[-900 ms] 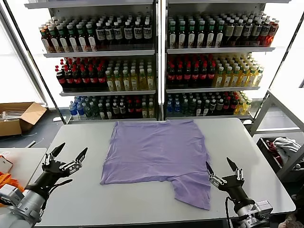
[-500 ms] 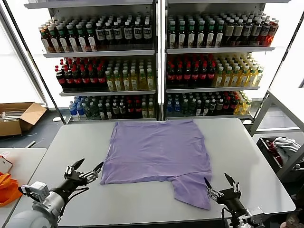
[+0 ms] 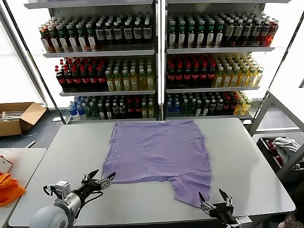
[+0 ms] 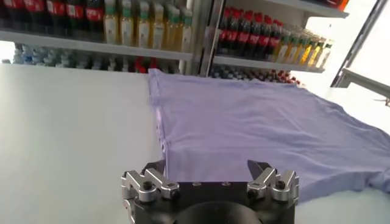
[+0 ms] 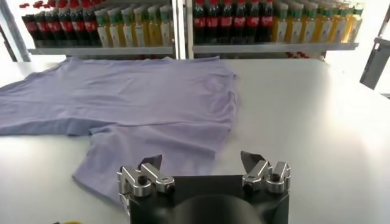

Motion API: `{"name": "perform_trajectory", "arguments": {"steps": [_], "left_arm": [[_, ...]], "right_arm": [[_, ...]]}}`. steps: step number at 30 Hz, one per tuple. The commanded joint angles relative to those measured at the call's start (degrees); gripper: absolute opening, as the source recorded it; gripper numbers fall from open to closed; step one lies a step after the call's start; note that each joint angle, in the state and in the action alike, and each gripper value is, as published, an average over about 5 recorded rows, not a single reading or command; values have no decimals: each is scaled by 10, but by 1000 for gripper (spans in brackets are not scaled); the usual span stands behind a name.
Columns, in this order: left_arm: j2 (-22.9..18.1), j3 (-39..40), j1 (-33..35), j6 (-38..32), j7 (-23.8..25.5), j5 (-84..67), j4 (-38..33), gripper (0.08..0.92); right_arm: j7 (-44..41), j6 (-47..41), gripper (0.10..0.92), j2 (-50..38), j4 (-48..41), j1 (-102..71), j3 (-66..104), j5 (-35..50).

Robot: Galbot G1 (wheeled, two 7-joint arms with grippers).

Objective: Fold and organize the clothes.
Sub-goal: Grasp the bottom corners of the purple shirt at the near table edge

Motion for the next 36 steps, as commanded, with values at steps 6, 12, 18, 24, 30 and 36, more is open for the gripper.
{"name": "perform_trajectory", "arguments": {"steps": [6, 12, 18, 24, 30, 36], "left_arm": [[12, 23, -24, 7, -15, -6, 55, 823], [4, 20, -8, 6, -16, 2, 50, 821], [-6, 18, 4, -4, -15, 7, 48, 733], [-9, 15, 14, -10, -13, 7, 43, 560], [-12, 13, 18, -6, -18, 11, 38, 387], [-23, -1, 38, -5, -28, 14, 15, 213]], "right_arm": [[21, -16, 802, 12, -15, -9, -35, 0], [20, -11, 647, 12, -16, -13, -43, 2], [15, -1, 473, 9, -15, -15, -45, 12], [5, 25, 300, 10, -16, -11, -44, 19], [-3, 49, 137, 9, -12, -7, -40, 19], [-21, 75, 111, 4, 2, -17, -35, 18]]}}
